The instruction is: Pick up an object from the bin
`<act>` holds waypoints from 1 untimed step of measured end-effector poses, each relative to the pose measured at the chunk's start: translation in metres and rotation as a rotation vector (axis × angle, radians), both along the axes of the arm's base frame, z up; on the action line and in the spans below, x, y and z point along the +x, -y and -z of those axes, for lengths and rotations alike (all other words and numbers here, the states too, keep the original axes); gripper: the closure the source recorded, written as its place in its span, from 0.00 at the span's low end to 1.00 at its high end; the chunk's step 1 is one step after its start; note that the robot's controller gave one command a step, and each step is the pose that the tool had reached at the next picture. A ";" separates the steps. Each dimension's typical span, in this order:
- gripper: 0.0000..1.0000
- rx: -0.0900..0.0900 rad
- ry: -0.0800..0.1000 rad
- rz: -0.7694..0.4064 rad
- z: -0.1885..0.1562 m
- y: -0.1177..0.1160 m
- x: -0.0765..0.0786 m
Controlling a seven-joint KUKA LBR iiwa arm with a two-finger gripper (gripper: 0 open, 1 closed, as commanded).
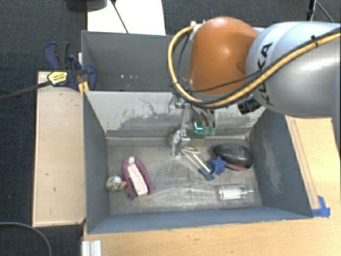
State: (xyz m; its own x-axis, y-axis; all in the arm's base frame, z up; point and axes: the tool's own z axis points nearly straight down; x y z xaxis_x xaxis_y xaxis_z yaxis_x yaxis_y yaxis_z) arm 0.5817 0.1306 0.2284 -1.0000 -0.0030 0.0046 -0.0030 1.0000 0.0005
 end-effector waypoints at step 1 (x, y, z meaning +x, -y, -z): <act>0.00 0.002 0.014 -0.235 0.155 0.049 -0.031</act>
Offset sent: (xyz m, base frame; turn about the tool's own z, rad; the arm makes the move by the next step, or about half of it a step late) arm -0.0344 -0.0487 -0.1584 -0.2371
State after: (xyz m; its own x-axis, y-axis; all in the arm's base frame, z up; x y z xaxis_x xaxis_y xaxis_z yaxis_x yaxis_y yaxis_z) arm 0.5503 0.0820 0.0731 -0.9718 -0.2356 -0.0092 -0.2357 0.9718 0.0008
